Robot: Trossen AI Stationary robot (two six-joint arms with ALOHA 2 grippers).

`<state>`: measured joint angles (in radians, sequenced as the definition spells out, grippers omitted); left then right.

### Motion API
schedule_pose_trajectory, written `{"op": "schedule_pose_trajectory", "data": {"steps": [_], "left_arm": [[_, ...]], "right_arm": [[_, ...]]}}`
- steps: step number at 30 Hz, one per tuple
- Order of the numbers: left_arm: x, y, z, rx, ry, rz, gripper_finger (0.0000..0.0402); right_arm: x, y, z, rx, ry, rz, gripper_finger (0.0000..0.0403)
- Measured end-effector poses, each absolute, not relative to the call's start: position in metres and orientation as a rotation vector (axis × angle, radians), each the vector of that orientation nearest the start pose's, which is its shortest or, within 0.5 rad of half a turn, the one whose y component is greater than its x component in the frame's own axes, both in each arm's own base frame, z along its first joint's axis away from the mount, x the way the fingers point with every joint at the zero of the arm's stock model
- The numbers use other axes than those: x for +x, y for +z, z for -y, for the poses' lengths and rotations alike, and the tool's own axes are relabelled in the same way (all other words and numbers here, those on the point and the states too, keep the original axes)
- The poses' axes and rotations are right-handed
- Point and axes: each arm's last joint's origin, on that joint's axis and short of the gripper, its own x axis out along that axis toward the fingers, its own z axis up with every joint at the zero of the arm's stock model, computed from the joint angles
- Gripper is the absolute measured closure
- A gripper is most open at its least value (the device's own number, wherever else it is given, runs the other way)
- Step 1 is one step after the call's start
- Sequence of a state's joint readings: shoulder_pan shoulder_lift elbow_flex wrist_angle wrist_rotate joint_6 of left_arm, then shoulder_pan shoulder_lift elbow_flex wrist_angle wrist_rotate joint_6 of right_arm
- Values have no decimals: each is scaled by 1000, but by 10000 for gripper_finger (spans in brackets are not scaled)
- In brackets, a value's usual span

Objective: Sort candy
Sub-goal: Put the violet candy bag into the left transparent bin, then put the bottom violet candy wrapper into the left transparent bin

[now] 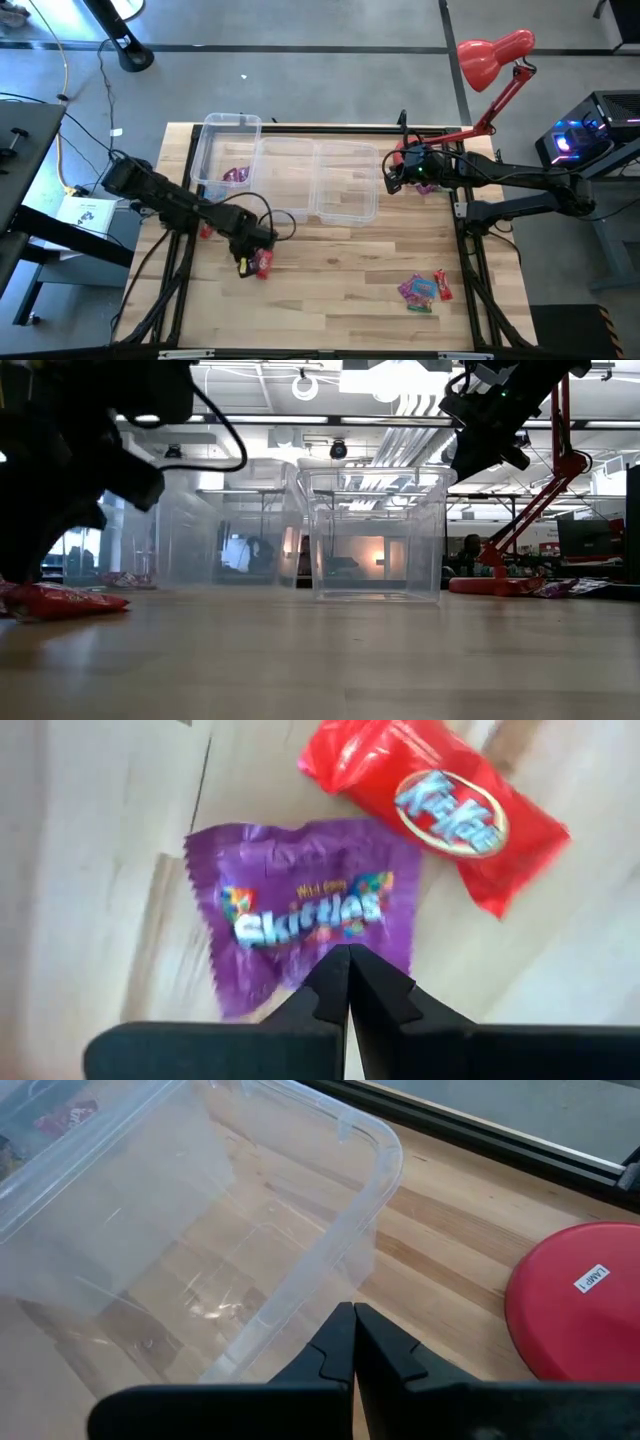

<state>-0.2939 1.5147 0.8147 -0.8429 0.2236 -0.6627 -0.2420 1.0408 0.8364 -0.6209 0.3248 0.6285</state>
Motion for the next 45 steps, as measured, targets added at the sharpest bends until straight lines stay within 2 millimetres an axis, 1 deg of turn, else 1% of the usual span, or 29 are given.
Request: {"op": "schedule_pose_trajectory", "data": {"steps": [4,8,12,15,19,24,27,30,34,37,40,45], "left_arm": [[217,177,78,-373,130,-1611,401],[203,189,86,-332,169,-1562,391],[191,194,94,-350,246,-1507,355],[188,196,99,-341,300,-1450,322],[197,191,102,-328,306,-1387,287],[220,175,102,-337,251,-1352,264],[232,163,96,-352,246,-1366,259],[241,153,83,-376,277,-1402,258],[243,149,63,-436,310,-1466,258],[242,149,52,-459,324,-1511,258],[243,150,47,-529,242,-1549,258],[243,154,44,-690,95,-1597,258]], "right_arm": [[195,270,58,541,-777,-638,403],[195,270,58,539,-777,-643,403],[195,270,58,533,-775,-645,403],[195,270,58,527,-786,-641,403],[194,270,58,526,-788,-641,403],[194,270,58,527,-789,-640,403],[194,270,58,531,-790,-642,403],[194,270,58,536,-784,-643,403],[194,270,58,536,-784,-643,403],[194,270,58,536,-784,-643,403],[194,270,58,537,-783,-644,403],[194,270,58,537,-783,-644,403]]}}
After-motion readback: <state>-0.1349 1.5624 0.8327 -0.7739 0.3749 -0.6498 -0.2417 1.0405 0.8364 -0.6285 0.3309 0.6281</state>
